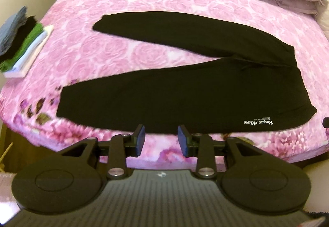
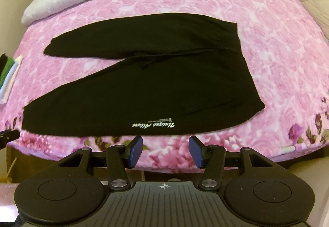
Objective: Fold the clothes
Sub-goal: 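Lower both grippers to the trouser waistband and close them on it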
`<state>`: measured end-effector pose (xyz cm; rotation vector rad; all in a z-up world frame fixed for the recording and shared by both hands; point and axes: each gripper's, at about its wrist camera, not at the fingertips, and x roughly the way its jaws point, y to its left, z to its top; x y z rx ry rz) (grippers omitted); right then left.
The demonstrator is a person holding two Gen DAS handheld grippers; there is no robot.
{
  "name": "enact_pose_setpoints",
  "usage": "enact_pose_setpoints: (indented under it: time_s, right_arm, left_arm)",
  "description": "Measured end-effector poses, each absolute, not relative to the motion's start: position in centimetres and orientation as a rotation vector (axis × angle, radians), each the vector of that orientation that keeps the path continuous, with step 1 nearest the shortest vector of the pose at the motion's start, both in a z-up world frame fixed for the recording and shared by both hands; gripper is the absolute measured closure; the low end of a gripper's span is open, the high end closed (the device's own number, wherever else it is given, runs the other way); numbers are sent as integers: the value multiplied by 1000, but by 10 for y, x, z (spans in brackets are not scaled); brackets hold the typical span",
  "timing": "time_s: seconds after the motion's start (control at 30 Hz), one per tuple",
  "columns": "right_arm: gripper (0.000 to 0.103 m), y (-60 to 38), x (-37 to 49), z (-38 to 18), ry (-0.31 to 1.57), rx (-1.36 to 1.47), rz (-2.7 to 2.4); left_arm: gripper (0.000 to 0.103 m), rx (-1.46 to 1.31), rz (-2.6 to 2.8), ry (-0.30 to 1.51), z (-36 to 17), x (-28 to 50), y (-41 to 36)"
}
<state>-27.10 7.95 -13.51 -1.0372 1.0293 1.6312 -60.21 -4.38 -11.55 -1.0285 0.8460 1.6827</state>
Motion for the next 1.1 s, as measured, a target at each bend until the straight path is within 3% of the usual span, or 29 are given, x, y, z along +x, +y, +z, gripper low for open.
enact_pose_setpoints:
  time_s: [0.5,1.1]
  right_arm:
    - [49,155,-366,-138,1024,-983,1496]
    - [50,252,-348,-239,1130,-870,1506]
  left_arm:
    - [72,-900,1492,909,-129,-687,83]
    - [72,-909,1356,816,-231,-700,189]
